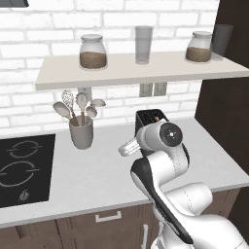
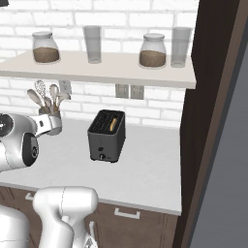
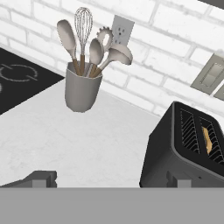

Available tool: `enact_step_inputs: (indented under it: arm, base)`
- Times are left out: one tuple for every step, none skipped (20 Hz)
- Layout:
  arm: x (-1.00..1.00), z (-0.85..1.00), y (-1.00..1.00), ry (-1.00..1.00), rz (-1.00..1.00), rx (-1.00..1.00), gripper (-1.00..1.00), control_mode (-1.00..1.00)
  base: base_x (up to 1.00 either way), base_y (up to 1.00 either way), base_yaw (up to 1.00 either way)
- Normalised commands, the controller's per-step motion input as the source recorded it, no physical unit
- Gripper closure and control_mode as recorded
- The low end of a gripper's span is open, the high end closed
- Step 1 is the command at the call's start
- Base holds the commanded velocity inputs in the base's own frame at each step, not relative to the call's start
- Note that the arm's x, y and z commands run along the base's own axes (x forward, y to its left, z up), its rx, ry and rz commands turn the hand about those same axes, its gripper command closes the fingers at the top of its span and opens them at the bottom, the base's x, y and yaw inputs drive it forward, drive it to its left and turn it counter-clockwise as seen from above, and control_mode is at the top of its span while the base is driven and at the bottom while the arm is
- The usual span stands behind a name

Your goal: Start the toaster. Once the lever pops up, take the bread to the plate on the dining counter.

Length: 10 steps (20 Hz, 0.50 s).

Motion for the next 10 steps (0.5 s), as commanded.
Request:
enact_step_inputs:
  arm:
    - [0.00,0.00,0.00,0.00,0.00,0.00,-1.00,-1.00]
    - [0.00,0.00,0.00,0.00,0.00,0.00,-1.00,-1.00]
    - [0.00,0.00,0.00,0.00,0.00,0.00,-1.00,-1.00]
    - [0.00,0.00,0.00,0.00,0.00,0.00,-1.00,-1.00]
    - [0.00,0.00,0.00,0.00,0.00,0.00,-1.00,-1.00]
    - [0.00,0.00,0.00,0.00,0.00,0.00,-1.00,-1.00]
    - [0.00,0.00,0.00,0.00,0.00,0.00,-1.00,-1.00]
    - [0.00,0.00,0.00,0.00,0.00,0.00,-1.00,-1.00]
    - [0.00,0.00,0.00,0.00,0.00,0.00,-1.00,-1.00]
    - [0.00,0.00,0.00,0.00,0.00,0.00,-1.00,-1.00]
  base:
    - [0.00,0.00,0.00]
    - [0.00,0.00,0.00]
    - [0.00,0.00,0.00]
    - [0.00,0.00,0.00]
    - [0.00,0.00,0.00]
    - [0.00,0.00,0.00]
    - [0.00,0.00,0.00]
    - [0.00,0.00,0.00]
    - [0.00,0.00,0.00]
    - [0.00,0.00,0.00]
